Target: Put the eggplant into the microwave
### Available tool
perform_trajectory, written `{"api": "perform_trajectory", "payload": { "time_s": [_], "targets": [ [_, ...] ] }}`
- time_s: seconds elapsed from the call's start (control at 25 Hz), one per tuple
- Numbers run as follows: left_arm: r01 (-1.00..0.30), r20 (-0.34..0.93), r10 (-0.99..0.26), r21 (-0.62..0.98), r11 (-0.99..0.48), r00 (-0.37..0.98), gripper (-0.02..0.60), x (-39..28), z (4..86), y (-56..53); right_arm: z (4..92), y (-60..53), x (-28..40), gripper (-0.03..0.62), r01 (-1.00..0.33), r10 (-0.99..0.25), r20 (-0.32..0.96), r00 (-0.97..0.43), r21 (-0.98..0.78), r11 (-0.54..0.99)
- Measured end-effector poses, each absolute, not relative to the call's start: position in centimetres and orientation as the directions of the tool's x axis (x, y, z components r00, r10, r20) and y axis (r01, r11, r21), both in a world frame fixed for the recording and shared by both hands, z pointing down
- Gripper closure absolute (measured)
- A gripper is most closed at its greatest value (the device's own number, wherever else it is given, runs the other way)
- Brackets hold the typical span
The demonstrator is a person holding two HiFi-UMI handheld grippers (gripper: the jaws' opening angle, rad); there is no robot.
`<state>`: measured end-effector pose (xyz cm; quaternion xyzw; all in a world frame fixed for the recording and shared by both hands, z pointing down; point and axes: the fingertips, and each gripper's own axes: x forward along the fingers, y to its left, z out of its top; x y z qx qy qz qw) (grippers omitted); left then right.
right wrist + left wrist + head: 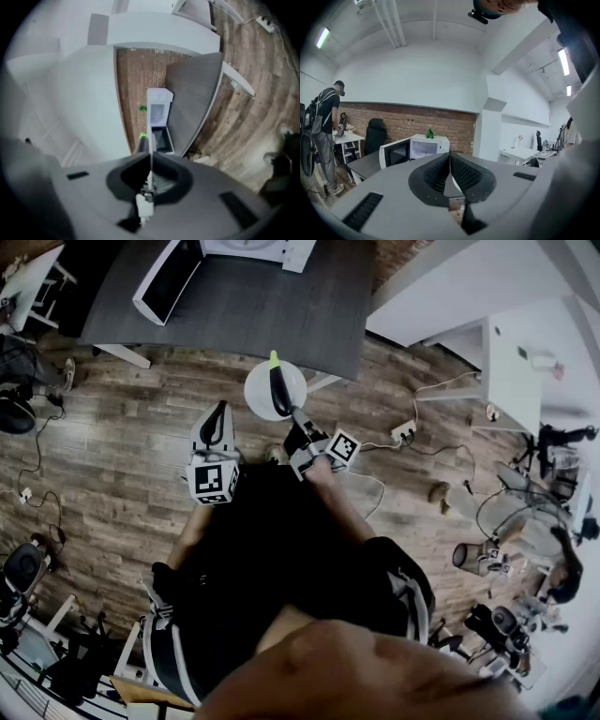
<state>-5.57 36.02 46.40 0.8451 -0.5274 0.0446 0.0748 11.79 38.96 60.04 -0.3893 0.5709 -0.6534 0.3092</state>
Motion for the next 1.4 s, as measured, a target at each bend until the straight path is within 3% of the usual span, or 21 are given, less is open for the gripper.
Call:
{"api": "perform_trajectory", "payload": {
  "time_s": [1.4],
  "targets": [
    [-0.931, 0.167, -0.916, 0.069, -0.360, 0.366, 0.538, 1.0, 46.6, 39.5, 61.3, 39.7, 17.6, 0.556, -0.035, -0.799, 0.151, -0.582, -0.986, -0.160]
  ]
}}
